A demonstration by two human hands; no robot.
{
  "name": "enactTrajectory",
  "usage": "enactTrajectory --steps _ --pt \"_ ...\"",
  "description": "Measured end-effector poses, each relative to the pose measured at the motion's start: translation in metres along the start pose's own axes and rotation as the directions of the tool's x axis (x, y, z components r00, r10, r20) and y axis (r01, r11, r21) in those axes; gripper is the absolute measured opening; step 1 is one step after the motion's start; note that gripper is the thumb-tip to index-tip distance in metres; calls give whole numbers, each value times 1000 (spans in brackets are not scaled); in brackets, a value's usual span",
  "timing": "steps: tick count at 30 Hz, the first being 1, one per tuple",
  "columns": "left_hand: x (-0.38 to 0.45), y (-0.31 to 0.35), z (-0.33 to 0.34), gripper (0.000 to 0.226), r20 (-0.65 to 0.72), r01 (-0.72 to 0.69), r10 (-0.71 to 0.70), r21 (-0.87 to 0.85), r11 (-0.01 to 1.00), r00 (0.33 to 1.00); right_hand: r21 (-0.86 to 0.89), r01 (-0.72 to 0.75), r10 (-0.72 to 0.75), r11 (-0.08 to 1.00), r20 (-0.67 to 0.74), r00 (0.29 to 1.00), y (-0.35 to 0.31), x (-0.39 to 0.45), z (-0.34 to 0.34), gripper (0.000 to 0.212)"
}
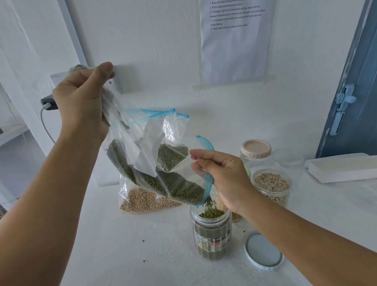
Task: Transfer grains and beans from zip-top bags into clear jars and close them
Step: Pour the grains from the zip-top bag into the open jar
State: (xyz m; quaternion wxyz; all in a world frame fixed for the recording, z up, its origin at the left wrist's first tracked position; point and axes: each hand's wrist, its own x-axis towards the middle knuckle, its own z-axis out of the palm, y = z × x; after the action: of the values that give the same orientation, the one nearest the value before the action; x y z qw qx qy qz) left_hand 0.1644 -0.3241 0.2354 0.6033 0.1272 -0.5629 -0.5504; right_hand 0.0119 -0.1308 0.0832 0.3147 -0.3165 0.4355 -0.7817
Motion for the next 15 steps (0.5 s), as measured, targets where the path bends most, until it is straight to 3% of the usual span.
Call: enactTrajectory --steps 15 --pt "-2 10 7 37 19 -34 33 10 999 999 -3 -3 3 1000 5 1000 -5 -5 2 26"
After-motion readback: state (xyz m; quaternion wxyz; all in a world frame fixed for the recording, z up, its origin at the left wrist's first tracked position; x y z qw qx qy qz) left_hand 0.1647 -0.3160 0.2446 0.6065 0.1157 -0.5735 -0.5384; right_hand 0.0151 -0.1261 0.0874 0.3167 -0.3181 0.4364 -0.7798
